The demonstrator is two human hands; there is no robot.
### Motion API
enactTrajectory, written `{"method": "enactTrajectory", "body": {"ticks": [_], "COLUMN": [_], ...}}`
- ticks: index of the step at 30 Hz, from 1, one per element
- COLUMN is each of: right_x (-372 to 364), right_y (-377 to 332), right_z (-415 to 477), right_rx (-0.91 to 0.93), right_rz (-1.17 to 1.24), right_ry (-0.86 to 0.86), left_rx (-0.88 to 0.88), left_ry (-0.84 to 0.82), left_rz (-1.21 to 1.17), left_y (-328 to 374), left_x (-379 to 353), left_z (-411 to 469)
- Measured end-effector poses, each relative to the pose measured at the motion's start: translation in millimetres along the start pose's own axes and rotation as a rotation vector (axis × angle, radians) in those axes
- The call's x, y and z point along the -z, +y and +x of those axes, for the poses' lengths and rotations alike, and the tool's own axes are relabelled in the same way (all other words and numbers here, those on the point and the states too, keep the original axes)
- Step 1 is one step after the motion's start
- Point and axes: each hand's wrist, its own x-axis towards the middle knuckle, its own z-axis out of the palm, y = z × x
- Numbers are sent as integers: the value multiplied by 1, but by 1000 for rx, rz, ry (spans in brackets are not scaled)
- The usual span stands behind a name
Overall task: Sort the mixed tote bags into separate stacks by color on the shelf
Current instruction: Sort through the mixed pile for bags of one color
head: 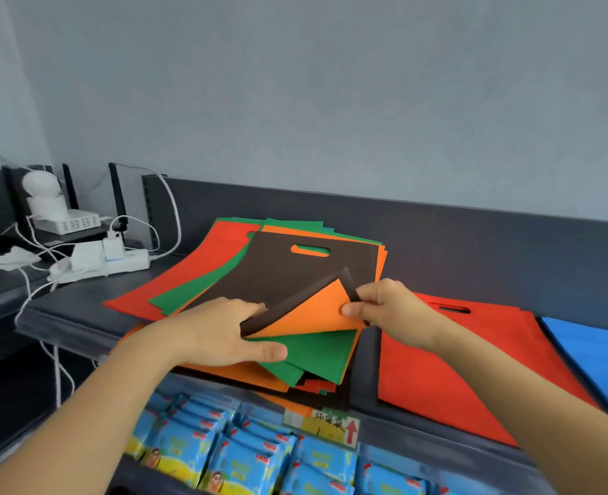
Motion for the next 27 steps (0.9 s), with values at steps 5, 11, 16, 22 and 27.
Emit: {"method": "enactTrajectory", "body": {"ticks": [5,11,16,22,27], "right_x": [-6,2,17,3,2], "right_y": [5,5,0,-20,-3], "right_z": [7,0,-10,-13,-24], "right_rx": [-25,-37,-544,-626,-459], "right_rz": [68,249,527,755,545], "right_ry": [78,145,219,39,352], "left_rx": [-13,5,-8,-129,-323], "left_ry": [89,146,177,289,504], "left_rz": [-139,-108,-125,3,224], "left_y": [-10,-10,-10,-7,17], "left_x": [7,4,2,-7,-9], "left_z": [5,5,8,1,9]}}
